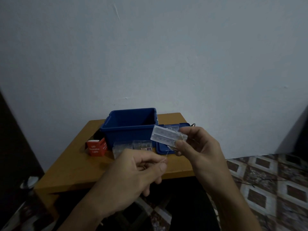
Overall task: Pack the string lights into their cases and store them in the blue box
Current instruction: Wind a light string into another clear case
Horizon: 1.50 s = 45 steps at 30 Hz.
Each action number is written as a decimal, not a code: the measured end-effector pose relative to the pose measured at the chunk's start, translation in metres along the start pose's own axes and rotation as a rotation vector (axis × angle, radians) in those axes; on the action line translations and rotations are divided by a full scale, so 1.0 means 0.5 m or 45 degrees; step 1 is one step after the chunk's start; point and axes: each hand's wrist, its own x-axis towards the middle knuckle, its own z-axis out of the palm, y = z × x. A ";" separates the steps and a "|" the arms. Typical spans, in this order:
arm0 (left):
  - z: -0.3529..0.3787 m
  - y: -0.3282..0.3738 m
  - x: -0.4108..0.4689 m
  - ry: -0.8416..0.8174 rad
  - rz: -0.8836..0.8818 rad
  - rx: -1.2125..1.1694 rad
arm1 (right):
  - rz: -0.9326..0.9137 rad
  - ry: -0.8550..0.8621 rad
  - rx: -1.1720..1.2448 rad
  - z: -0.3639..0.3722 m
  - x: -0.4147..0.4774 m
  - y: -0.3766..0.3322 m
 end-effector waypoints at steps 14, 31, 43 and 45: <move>-0.069 0.067 0.039 0.052 0.349 0.485 | 0.035 -0.289 -0.232 0.003 -0.008 -0.009; -0.104 0.033 0.139 -0.345 0.063 0.056 | 0.113 -0.544 0.148 -0.013 -0.012 -0.028; -0.049 -0.075 0.105 -0.310 -0.141 -0.749 | 0.078 -0.410 0.158 -0.010 -0.010 -0.019; -0.034 -0.084 0.092 -0.305 -0.098 -0.898 | 0.078 -0.378 0.168 -0.008 -0.009 -0.013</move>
